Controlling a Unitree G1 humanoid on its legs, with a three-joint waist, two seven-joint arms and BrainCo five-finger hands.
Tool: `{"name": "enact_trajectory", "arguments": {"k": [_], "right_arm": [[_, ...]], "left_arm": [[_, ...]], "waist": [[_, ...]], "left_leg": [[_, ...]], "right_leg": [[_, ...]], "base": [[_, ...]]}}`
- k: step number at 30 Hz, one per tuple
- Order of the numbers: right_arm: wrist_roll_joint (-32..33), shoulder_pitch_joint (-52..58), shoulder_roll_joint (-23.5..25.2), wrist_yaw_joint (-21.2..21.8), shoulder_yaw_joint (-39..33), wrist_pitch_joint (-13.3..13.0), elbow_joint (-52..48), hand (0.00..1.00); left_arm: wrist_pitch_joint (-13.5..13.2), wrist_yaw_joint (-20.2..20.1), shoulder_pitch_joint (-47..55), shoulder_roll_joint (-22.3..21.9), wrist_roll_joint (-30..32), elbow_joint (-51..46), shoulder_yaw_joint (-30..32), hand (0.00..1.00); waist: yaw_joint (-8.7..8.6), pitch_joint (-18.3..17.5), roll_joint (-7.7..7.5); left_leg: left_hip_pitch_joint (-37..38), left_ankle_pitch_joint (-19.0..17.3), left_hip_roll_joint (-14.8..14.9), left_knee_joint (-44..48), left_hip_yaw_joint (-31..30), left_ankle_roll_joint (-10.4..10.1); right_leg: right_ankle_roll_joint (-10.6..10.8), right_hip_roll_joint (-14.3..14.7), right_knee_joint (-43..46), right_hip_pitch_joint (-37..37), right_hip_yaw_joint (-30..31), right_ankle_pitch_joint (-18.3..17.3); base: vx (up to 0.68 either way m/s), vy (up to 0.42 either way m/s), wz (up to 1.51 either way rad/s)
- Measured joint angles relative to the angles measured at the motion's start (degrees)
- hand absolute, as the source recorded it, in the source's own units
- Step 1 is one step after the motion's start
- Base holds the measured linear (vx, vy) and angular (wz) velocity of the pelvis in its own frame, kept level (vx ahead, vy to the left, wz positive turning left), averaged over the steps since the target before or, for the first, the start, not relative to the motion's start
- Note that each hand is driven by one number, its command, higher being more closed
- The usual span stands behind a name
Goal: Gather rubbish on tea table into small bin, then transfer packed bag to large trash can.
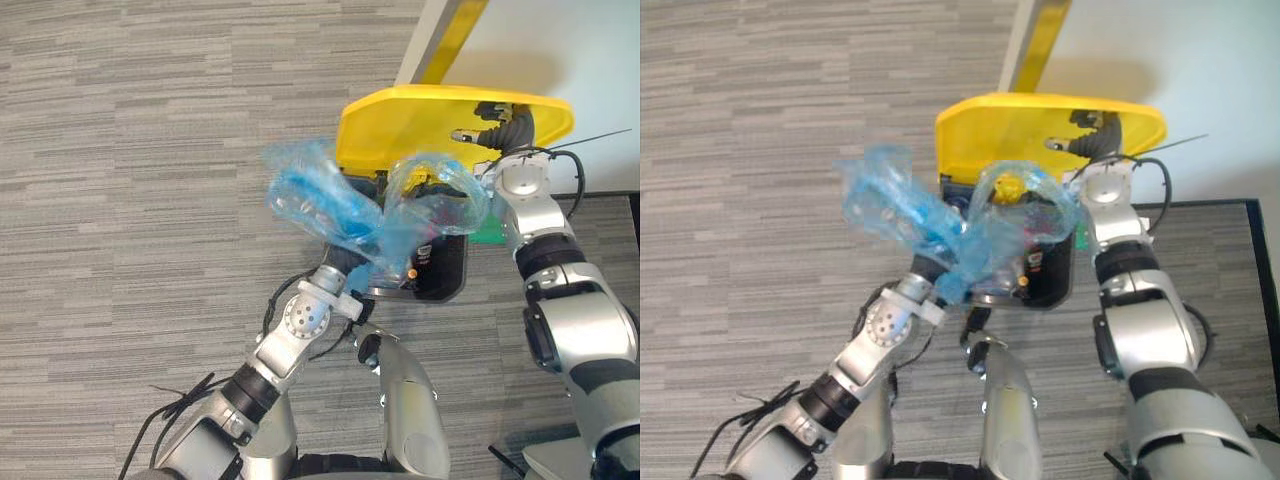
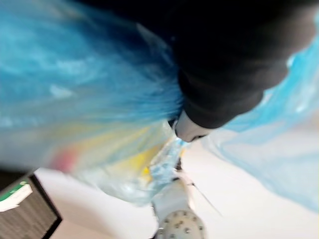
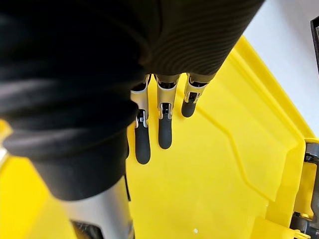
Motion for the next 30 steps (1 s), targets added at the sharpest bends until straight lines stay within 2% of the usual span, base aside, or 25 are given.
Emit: {"name": "enact_trajectory", "arguments": {"k": [5,16,21,30], "right_arm": [[0.00,-2.11,0.05,0.52,2.03,1.13,1.12,0.00],[-0.02,-6.75,0.05,1.11,3.66,1.13,1.11,0.00],[-0.03,-8.76,0.04,1.50,3.66,1.09,0.66,0.00],[-0.01,-10.42,0.07,2.24,3.87,0.98,-0.34,0.00]], "left_arm": [[0.01,0.02,-2.32,0.02,0.01,0.68,-0.08,1.00],[0.16,1.54,-13.86,0.08,0.95,7.53,1.47,1.00],[1.60,2.45,-18.29,0.21,2.85,17.94,4.58,1.00],[4.20,2.45,-23.22,0.18,4.81,29.22,4.74,1.00]], "waist": [[-0.27,0.00,0.00],[-1.20,0.42,-0.27],[-2.34,0.55,-0.35],[-3.00,1.11,-0.47]], "left_leg": [[-0.09,0.00,-0.12,0.00,0.20,0.01],[-2.30,0.08,-0.40,0.20,1.77,0.18],[-4.30,0.06,-0.38,0.63,2.04,0.21],[-6.41,-0.36,0.21,2.14,2.82,0.36]], "right_leg": [[0.10,-0.01,-0.04,-0.24,0.29,0.09],[-0.06,0.04,-0.24,-3.33,1.54,0.84],[-0.13,0.00,0.31,-5.60,1.89,0.88],[-0.02,0.74,0.61,-7.99,2.97,0.92]], "base": [[0.00,0.000,0.00],[-0.01,0.010,-0.05],[0.00,0.001,-0.03],[-0.01,-0.002,-0.06]]}}
